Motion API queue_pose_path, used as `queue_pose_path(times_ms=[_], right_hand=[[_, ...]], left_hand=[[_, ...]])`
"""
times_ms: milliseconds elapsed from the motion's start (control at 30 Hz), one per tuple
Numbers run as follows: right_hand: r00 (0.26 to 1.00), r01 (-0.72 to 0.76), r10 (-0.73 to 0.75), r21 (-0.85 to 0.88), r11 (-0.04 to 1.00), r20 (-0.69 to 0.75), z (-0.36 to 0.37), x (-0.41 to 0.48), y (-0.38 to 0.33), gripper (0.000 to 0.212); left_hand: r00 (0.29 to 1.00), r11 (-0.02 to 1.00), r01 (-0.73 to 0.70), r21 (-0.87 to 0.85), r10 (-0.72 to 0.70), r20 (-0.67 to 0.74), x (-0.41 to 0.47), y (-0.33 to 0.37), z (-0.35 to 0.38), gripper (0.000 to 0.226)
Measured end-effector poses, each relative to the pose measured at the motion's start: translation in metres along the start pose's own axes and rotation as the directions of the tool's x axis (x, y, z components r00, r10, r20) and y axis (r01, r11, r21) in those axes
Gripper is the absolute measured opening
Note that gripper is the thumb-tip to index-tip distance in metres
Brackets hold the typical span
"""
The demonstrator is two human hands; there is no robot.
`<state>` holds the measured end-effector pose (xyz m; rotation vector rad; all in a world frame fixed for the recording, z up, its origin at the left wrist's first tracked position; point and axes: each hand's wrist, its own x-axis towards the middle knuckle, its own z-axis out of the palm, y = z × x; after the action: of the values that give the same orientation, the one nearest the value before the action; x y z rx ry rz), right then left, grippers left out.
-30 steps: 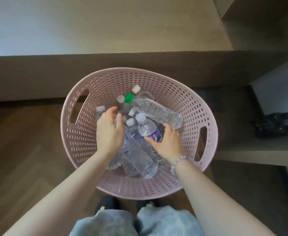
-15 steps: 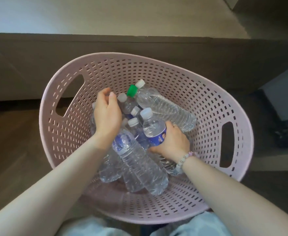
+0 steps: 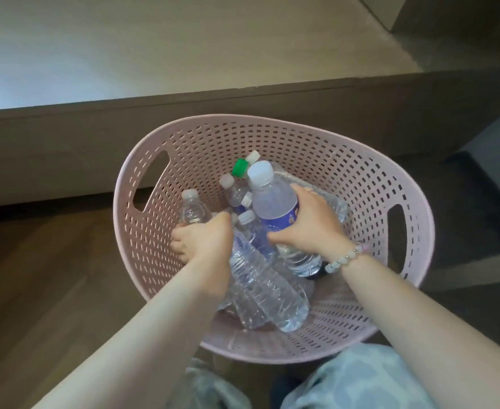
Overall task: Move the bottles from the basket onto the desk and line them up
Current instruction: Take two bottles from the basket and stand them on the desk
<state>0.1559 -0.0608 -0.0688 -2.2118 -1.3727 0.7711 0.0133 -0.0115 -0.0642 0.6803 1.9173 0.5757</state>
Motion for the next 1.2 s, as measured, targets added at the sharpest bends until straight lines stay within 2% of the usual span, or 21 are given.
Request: queue_pose_path(times_ms=[100, 267, 467, 600, 733, 833, 933, 1000, 1200], right_hand=[[0.998, -0.021, 0.022, 0.024, 1.000, -0.065, -0.008, 0.005, 0.001, 0.067], [0.990, -0.074, 0.077, 0.034, 0.997, -0.122, -0.016, 0.005, 0.013, 0.064], [0.984, -0.084, 0.092, 0.061, 0.995, -0.154, -0.011, 0.001, 0.019, 0.065], [0.986, -0.079, 0.094, 0.113, 0.990, -0.139, -0.011, 0.002, 0.016, 0.062], [0.989, -0.071, 0.088, 0.139, 0.988, -0.118, -0.011, 0.000, 0.017, 0.064], [0.989, -0.078, 0.097, 0.158, 0.984, -0.116, -0.011, 0.000, 0.019, 0.063], [0.988, -0.093, 0.112, 0.170, 0.981, -0.103, -0.013, 0.003, 0.020, 0.061], [0.989, -0.091, 0.112, 0.204, 0.975, -0.095, -0.015, 0.006, 0.018, 0.060], [0.990, -0.099, 0.130, 0.369, 0.924, -0.062, -0.049, 0.003, -0.011, 0.057]], left_hand=[[0.999, 0.997, -0.031, 0.073, 0.034, -0.035, -0.028, -0.016, 0.021, 0.084], [0.980, 0.976, 0.198, 0.095, -0.196, -0.031, -0.039, -0.073, 0.041, 0.101], [0.982, 0.980, 0.190, 0.051, -0.190, -0.014, -0.017, -0.060, 0.063, 0.105], [0.993, 0.995, 0.088, 0.055, -0.083, -0.086, -0.015, -0.076, 0.067, 0.093], [0.995, 0.997, 0.055, 0.058, -0.050, -0.084, -0.010, -0.075, 0.064, 0.083], [0.992, 0.993, -0.106, 0.054, 0.109, -0.064, -0.013, -0.070, 0.062, 0.084], [0.935, 0.934, -0.353, 0.062, 0.355, -0.025, -0.017, -0.059, 0.062, 0.087], [0.882, 0.879, -0.469, 0.085, 0.471, -0.003, -0.018, -0.050, 0.061, 0.086], [0.825, 0.821, -0.565, 0.086, 0.560, 0.079, -0.032, -0.015, 0.022, 0.079]])
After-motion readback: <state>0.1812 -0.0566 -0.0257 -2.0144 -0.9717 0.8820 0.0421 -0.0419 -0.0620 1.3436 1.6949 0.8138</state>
